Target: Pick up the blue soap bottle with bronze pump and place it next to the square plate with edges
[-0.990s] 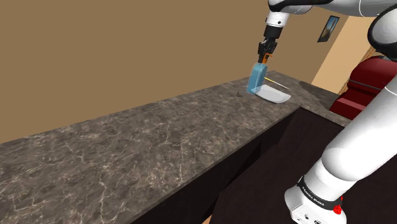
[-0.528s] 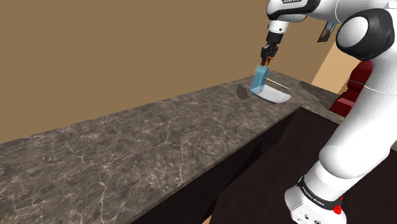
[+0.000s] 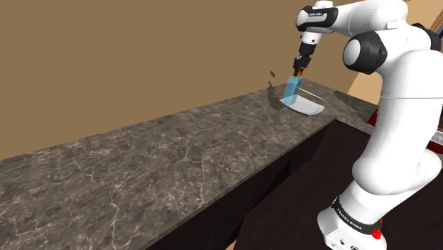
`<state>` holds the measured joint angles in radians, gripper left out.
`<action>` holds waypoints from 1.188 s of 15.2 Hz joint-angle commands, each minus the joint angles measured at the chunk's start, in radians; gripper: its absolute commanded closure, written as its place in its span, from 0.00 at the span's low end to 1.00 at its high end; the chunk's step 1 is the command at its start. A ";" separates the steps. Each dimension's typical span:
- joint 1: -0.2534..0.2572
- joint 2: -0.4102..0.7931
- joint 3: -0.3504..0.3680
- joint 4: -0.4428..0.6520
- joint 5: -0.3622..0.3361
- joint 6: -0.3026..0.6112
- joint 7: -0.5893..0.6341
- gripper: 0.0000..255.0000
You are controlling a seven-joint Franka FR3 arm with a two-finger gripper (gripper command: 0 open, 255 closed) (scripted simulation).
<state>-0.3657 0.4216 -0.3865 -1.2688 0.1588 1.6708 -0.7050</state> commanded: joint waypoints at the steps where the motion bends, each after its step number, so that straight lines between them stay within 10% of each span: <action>1: -0.043 0.082 0.000 0.094 0.029 -0.015 -0.032 1.00; 3: -0.098 0.184 0.006 0.230 0.059 -0.051 -0.056 1.00; 18: -0.066 0.166 0.009 -0.005 0.058 0.162 -0.071 1.00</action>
<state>-0.4299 0.5828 -0.3781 -1.2705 0.2154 1.8236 -0.7739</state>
